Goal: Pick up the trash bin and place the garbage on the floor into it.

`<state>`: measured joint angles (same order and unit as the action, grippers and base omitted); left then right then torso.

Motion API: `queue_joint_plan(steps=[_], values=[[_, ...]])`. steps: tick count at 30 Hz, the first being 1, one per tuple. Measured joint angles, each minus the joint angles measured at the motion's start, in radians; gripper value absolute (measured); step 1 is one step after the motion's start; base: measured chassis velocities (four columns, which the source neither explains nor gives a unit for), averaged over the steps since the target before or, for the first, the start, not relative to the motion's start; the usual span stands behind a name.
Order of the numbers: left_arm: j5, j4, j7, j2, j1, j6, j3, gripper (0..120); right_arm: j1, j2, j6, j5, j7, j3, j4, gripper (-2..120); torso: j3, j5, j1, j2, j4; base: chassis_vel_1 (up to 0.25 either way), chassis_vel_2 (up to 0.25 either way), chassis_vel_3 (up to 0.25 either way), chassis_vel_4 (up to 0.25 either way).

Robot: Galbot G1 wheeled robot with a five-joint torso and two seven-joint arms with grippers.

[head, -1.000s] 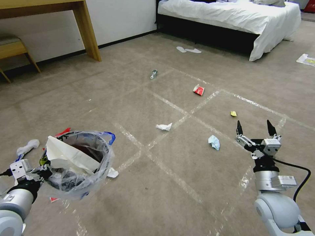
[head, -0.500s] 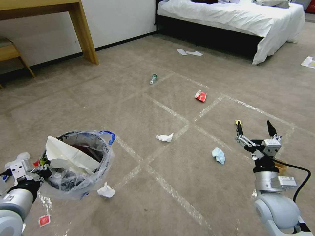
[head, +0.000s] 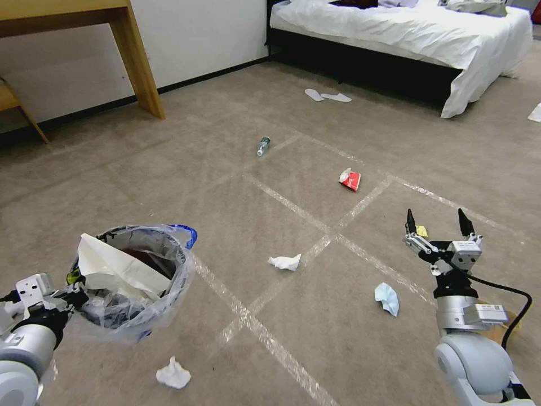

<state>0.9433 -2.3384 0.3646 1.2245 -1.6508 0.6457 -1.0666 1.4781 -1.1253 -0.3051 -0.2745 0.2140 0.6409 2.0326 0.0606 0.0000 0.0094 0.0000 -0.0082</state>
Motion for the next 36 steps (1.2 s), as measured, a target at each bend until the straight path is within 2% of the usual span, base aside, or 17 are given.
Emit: queue_joint_plan(steps=[12,36], values=[[-0.001,0.003,0.001,-0.002,0.004,0.0,0.004,0,-0.008,-0.006,-0.037,0.0,-0.003,-0.007,-0.021,100,0.0,0.0,0.0,0.0,0.0,-0.052,0.046,0.054,-0.053],[0.017,0.022,0.005,-0.013,0.03,0.003,0.007,0,-0.018,0.0,-0.027,-0.005,-0.006,-0.009,-0.02,100,0.0,-0.0001,0.0,0.0,0.0,0.0,0.0,0.0,0.0]])
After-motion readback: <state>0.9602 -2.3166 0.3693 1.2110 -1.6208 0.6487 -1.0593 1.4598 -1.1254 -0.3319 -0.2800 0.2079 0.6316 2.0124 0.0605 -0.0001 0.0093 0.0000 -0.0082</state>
